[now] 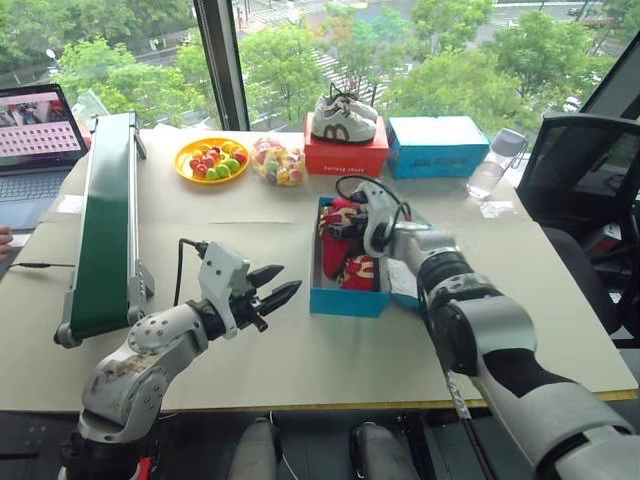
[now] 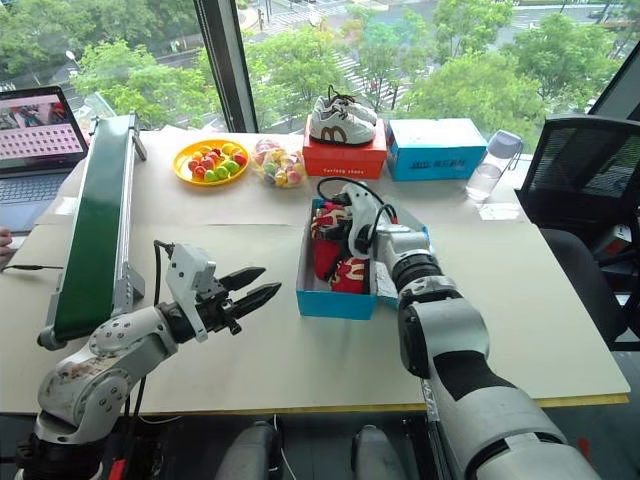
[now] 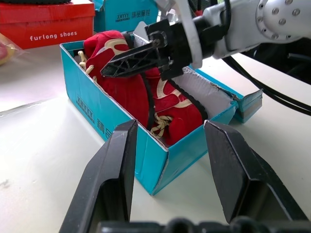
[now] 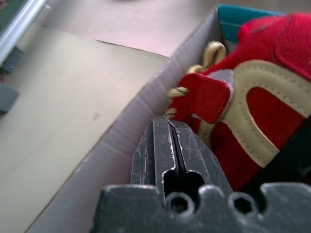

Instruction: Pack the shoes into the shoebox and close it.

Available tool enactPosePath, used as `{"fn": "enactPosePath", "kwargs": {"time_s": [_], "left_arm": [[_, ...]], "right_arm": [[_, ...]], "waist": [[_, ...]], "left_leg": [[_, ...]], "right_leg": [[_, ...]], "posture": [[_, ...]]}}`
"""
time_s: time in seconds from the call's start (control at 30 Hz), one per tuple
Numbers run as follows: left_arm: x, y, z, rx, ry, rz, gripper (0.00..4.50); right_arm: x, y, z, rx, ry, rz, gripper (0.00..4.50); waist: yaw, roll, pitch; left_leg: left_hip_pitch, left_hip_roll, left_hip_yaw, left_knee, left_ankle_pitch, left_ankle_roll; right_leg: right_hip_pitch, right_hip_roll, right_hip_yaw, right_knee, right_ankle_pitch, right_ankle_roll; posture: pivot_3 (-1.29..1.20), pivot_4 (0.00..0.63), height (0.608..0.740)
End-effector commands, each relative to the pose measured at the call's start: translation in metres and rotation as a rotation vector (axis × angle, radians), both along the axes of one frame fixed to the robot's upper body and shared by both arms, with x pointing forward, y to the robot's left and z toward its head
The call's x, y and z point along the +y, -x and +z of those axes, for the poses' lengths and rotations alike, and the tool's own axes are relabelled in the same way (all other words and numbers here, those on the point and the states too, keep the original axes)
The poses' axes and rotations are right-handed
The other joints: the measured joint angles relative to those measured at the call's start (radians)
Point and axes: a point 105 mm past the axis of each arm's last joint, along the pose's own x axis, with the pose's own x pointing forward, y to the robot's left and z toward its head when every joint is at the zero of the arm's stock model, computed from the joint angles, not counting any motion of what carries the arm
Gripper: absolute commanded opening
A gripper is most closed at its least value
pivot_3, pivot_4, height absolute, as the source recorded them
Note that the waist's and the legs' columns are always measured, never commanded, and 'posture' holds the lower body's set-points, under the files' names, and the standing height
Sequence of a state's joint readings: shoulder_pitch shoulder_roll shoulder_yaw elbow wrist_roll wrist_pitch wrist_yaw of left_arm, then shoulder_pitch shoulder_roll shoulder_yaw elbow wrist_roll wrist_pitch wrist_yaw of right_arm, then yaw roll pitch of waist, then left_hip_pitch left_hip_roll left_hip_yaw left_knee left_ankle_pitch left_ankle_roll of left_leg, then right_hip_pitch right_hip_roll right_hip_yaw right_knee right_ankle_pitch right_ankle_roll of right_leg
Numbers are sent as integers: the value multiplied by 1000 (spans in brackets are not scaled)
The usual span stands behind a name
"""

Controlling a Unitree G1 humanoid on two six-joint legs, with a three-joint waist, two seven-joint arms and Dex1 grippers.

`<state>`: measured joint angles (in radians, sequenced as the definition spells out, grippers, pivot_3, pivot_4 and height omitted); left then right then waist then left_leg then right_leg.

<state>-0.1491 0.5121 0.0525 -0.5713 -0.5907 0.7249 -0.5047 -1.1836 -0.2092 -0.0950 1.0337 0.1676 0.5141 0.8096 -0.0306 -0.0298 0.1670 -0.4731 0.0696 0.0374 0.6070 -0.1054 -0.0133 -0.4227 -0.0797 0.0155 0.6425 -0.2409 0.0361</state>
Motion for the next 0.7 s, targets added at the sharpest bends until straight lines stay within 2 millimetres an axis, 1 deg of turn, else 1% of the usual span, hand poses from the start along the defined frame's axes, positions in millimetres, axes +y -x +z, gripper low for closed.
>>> {"fn": "enactPosePath", "kwargs": {"time_s": [0.03, 0.1, 0.17, 0.23, 0.27, 0.3, 0.33, 0.4, 0.43, 0.47, 0.5, 0.53, 0.57, 0.6, 0.63, 0.7], "left_arm": [[-4, -1, 8, -45, 6, -21, 2332], [-4, -2, 8, -46, 6, -24, 2332], [-4, -4, 9, -51, 6, -30, 2332], [2, -5, 6, -51, -10, -28, 2332], [6, -6, 4, -45, -21, -22, 2332], [9, -6, 2, -42, -28, -19, 2332], [16, -7, 1, -35, -36, -14, 2332], [29, -8, -3, -24, -65, -10, 2332], [35, -9, -6, -19, -86, -10, 2332], [39, -10, -7, -15, -97, -10, 2332], [42, -11, -8, -12, -108, -10, 2332], [43, -12, -8, -13, -115, -12, 2332], [44, -13, -7, -15, -118, -13, 2332], [45, -15, -6, -18, -118, -14, 2332], [45, -16, -5, -21, -118, -16, 2332], [42, -19, -3, -29, -113, -24, 2332]], "right_arm": [[1, 29, 54, -72, -119, 153, 24], [-7, 49, 68, -67, -166, 182, 24], [-26, 74, 80, -32, -227, 214, 24], [-46, 107, 73, -29, -180, 267, 24], [-53, 125, 67, -37, -143, 311, 24], [-56, 139, 64, -38, -117, 344, 24], [-62, 163, 60, -21, -111, 414, 24], [-70, 199, 52, 35, -111, 506, 24], [-73, 214, 46, 70, -97, 530, 24], [-76, 223, 38, 103, -79, 529, 24], [-77, 226, 30, 138, -59, 507, 24], [-78, 225, 20, 169, -38, 463, 24], [-80, 220, 6, 196, 6, 394, 24], [-83, 213, -13, 230, 69, 306, 24], [-88, 206, -33, 269, 125, 214, 24], [-100, 187, -69, 321, 194, 0, 24]], "waist": [[5, 0, 0], [12, 0, 0], [18, 0, 0], [29, 0, 0], [38, 0, 0], [42, 0, 0], [42, 0, 0], [42, 0, 0], [40, 0, 0], [37, 0, 0], [35, 0, 0], [33, 0, 0], [31, 0, 0], [30, 0, 0], [31, -1, -1], [32, -3, -2]], "left_leg": [[0, 0, 0, 0, 0, 0], [0, 0, 0, -1, 0, 0], [-1, 0, 0, -1, 0, 0], [-1, 0, 0, -1, 0, 0], [-2, 0, 0, 0, 0, -1], [-2, 0, -1, 0, -1, -1], [-2, 0, 0, 0, -2, -2], [-2, 0, 0, 0, -3, -4], [-2, 0, 0, 0, -3, -4], [-1, 0, 0, 0, -3, -4], [0, 0, 0, 0, -3, -4], [1, 0, 0, 0, -3, -4], [4, 1, 0, 0, -3, -4], [5, 1, 0, 1, -4, -6], [5, 1, 0, 1, -6, -9], [6, 1, 0, 2, -7, -10]], "right_leg": [[0, 0, 0, 0, 0, 0], [0, 0, 0, 0, 0, 0], [-1, 0, 0, 0, 0, 0], [-1, 0, -1, 0, -1, 0], [-1, 0, -1, -1, -1, 0], [0, 0, -2, -2, -1, 0], [0, -1, -2, -2, -1, 0], [-1, -1, -1, -3, -3, -2], [0, -1, -1, -2, -3, -1], [-1, -1, -1, -1, -4, -2], [-1, -1, 0, -1, -4, -2], [1, 0, 0, 0, -4, -2], [2, 0, 0, -1, -6, -5], [3, 0, 0, -1, -9, -8], [3, 0, 1, -1, -11, -4], [2, 0, 1, -1, -10, -4]], "posture": [[0, 150, 739], [0, 150, 739], [0, 150, 739], [0, 150, 739], [0, 150, 739], [0, 150, 739], [0, 150, 739], [0, 150, 739], [0, 150, 739], [0, 150, 739], [0, 150, 739], [0, 150, 739], [0, 150, 739], [0, 150, 739], [0, 150, 739], [0, 150, 739]]}}
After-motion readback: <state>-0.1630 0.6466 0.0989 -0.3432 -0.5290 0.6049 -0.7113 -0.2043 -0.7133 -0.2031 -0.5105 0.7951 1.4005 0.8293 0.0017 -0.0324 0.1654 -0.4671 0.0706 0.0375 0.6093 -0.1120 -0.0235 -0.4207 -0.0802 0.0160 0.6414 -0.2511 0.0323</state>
